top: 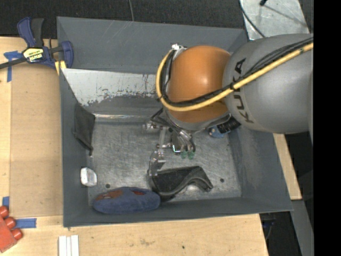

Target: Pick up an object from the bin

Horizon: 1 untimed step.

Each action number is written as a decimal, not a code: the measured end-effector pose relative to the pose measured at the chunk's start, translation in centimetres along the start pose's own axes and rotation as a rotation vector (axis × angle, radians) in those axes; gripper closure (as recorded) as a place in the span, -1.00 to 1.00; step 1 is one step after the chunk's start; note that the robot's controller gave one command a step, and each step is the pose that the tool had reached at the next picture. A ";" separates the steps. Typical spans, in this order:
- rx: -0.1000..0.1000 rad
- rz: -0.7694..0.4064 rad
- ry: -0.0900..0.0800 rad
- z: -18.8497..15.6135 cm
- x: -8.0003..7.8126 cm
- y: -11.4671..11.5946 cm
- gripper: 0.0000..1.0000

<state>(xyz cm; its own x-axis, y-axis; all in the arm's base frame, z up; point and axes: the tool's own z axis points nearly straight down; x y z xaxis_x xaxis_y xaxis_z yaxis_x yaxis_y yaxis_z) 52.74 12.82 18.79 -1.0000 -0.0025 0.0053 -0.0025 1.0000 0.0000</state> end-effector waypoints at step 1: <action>0.001 -0.067 0.000 3.6 4.2 -4.0 -1.00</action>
Offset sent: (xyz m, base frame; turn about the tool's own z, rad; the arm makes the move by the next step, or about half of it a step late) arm -0.0401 -0.0377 -0.0343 -0.0680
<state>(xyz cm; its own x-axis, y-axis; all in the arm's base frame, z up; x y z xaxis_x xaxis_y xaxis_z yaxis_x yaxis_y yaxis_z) 48.57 8.86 15.18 -0.9976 -0.0694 0.0051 -0.0694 0.9976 -0.0007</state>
